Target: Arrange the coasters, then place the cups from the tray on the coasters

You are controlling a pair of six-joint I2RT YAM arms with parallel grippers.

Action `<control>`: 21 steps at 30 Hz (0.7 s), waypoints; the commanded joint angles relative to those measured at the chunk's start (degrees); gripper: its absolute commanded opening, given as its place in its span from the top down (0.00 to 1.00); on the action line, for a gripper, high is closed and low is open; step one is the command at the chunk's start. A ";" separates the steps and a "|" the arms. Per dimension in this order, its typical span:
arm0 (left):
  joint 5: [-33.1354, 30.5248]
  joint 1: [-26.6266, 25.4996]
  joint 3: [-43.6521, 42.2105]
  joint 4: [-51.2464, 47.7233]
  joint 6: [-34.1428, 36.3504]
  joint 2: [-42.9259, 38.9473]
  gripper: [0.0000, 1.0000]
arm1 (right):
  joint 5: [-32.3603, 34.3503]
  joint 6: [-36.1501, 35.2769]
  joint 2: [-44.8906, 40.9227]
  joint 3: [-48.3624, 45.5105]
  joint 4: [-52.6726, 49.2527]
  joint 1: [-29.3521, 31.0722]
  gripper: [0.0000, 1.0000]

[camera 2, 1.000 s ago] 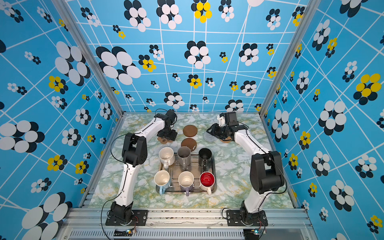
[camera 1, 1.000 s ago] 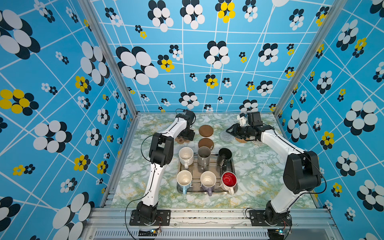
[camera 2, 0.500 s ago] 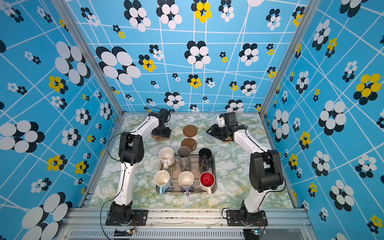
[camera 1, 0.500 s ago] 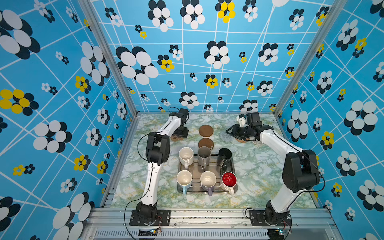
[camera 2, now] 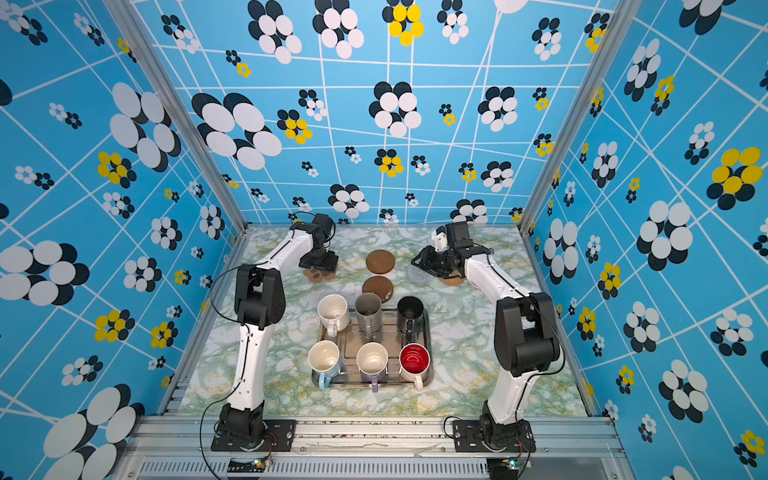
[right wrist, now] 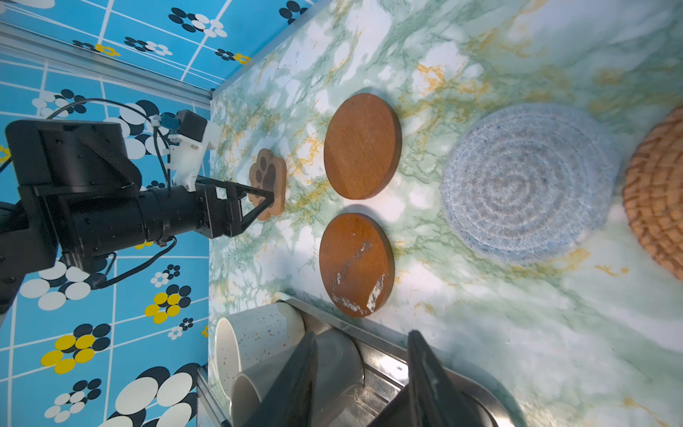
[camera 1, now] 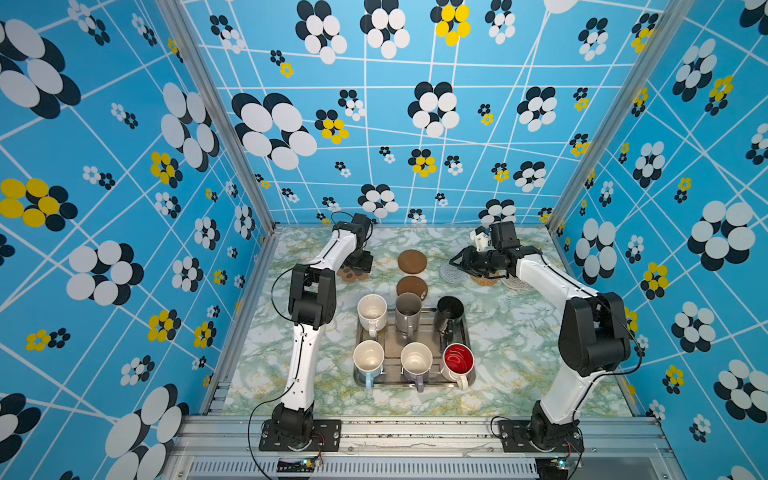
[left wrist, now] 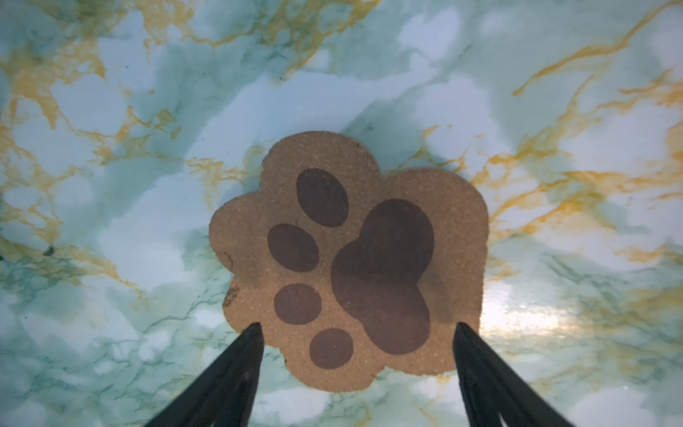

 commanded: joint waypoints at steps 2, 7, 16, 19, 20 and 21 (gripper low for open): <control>6.10 -0.80 1.11 0.99 -1.65 -8.16 0.20 | -0.68 -5.38 5.67 8.17 -9.53 1.20 0.61; 16.32 -2.62 -1.61 3.27 -3.58 -12.73 0.26 | -0.98 -9.65 13.09 18.10 -17.45 2.34 0.63; 24.02 -6.74 -5.15 3.93 -6.89 -9.34 0.91 | -0.54 -13.57 21.87 26.46 -25.60 3.61 0.78; 24.26 -7.33 -5.37 4.27 -8.60 -7.10 1.00 | -0.37 -13.92 22.90 26.86 -26.03 3.90 0.88; 24.57 -7.34 -5.50 4.57 -9.03 -6.57 1.00 | -0.37 -13.91 23.24 27.06 -26.18 3.94 0.91; 24.92 -7.38 -5.72 4.95 -9.40 -6.08 1.00 | -0.37 -14.01 23.62 27.21 -26.36 3.94 0.94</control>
